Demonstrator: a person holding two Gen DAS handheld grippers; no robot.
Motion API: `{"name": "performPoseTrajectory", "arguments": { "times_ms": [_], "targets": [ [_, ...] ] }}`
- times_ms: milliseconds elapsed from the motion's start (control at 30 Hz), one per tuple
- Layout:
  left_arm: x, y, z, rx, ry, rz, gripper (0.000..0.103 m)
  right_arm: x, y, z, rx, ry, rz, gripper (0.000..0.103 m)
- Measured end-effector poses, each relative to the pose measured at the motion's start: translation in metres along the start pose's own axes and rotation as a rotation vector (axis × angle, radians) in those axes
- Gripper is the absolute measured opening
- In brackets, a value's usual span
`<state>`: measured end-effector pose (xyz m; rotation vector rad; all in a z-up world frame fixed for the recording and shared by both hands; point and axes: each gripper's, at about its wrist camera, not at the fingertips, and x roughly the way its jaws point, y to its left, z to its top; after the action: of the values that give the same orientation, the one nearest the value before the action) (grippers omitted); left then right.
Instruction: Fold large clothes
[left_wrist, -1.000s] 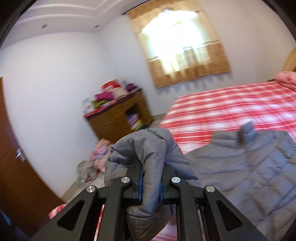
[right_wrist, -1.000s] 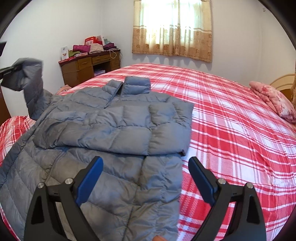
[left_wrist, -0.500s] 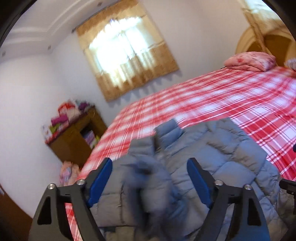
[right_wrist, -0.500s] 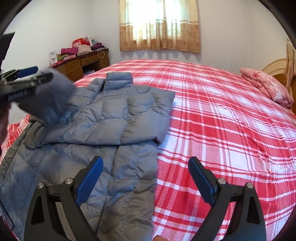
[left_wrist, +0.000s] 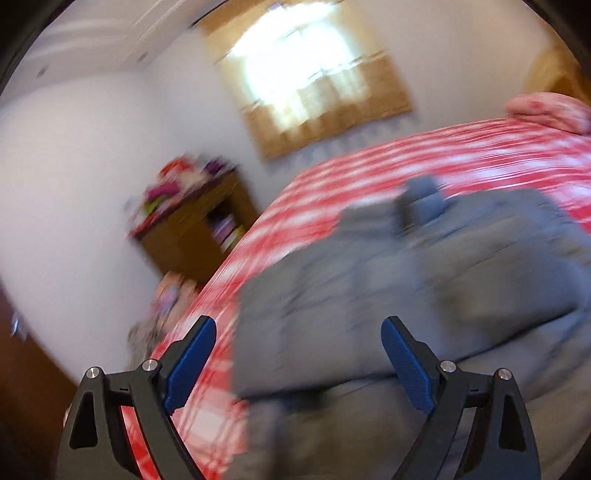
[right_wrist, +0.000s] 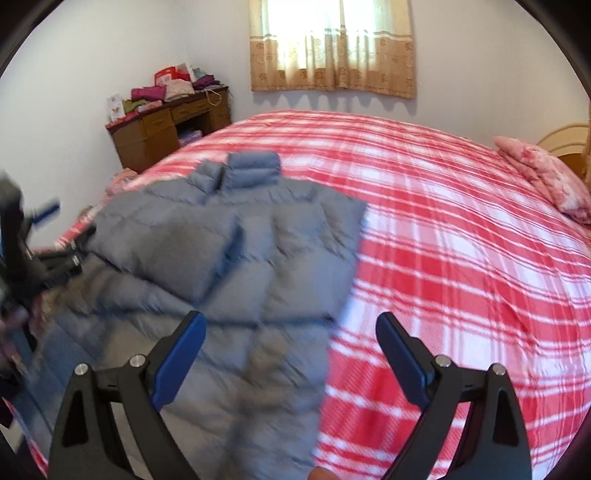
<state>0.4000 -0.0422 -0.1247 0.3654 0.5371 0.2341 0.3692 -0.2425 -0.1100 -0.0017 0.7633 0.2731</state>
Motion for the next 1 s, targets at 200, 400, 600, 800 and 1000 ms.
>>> {"name": "performPoseTrajectory", "arguments": {
  "times_ms": [200,400,600,800,1000],
  "targets": [
    [0.060,0.048,-0.041,-0.125,0.191,0.163,0.091,0.066,0.031,0.032,0.050,0.120,0.099,0.094],
    [0.084,0.053,-0.065,-0.174,0.266,0.176,0.091,0.124,0.041,0.025,0.151,0.224,0.179,0.043],
    [0.090,0.058,-0.067,-0.205,0.279,0.151,0.091,0.100,0.043,0.020,0.114,0.145,0.120,0.011],
    [0.088,0.058,-0.067,-0.211,0.268,0.153,0.093,0.085,0.023,0.010,0.137,0.115,0.066,0.009],
    [0.090,0.075,-0.072,-0.295,0.304,0.102,0.093,0.085,-0.004,-0.010,0.176,0.154,-0.039,0.007]
  ]
}}
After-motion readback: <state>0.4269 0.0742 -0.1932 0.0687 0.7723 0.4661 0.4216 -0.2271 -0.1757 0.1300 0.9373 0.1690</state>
